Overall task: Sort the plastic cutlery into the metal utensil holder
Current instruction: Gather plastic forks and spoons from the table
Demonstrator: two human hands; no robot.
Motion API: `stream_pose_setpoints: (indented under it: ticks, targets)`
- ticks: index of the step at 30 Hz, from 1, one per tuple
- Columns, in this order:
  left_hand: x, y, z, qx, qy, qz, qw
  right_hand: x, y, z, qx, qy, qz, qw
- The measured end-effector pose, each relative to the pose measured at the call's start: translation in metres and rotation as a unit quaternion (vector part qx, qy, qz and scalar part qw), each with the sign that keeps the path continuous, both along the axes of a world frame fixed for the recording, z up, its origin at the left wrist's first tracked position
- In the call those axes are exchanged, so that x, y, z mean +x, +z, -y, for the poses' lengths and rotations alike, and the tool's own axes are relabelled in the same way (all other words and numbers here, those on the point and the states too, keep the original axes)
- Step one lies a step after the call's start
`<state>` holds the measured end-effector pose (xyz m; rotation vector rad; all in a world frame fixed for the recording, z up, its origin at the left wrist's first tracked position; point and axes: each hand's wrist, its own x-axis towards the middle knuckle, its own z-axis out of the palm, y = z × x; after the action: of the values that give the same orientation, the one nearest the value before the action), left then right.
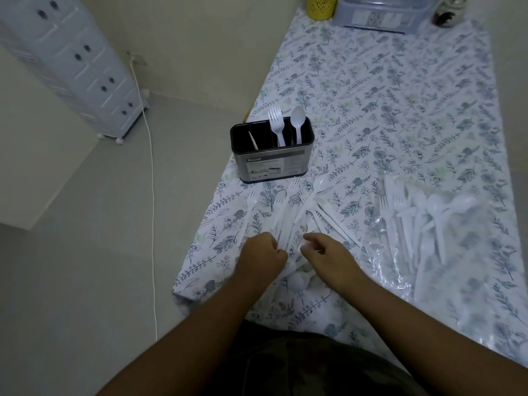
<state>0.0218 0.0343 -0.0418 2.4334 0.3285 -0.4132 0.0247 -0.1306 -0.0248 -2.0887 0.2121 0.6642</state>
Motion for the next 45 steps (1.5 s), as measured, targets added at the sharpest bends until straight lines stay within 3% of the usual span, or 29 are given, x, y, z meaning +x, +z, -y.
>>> stream_pose_setpoints:
  ticks: [3,6,9,13,18,26,37,45]
  targets:
    - [-0.012,0.007,0.01,-0.095,-0.007,0.005,0.995,0.003,0.002,-0.007,0.125,-0.081,-0.129,0.98]
    - [-0.022,0.011,0.019,-0.13,-0.051,0.033,0.99,0.001,0.003,-0.007,0.158,-0.134,-0.166,0.964]
    - [-0.016,0.004,0.012,-0.073,-0.032,0.08,0.994,-0.001,0.004,-0.001,0.17,-0.199,-0.184,0.947]
    - [0.0,-0.01,0.001,0.067,-0.053,0.045,0.995,-0.006,-0.001,0.01,0.196,-0.233,-0.199,0.931]
    - [0.009,-0.012,0.012,0.103,-0.081,0.031,0.991,-0.012,-0.003,0.012,0.205,-0.234,-0.188,0.932]
    - [0.011,-0.014,0.016,0.08,-0.055,0.011,0.995,-0.011,0.0,0.013,0.253,-0.253,-0.213,0.909]
    - [0.012,-0.015,0.008,0.099,-0.075,0.009,0.992,-0.011,0.004,0.01,0.251,-0.252,-0.215,0.909]
    - [-0.011,0.009,0.01,-0.036,-0.033,-0.005,0.999,-0.009,-0.001,0.006,0.3,-0.259,-0.224,0.89]
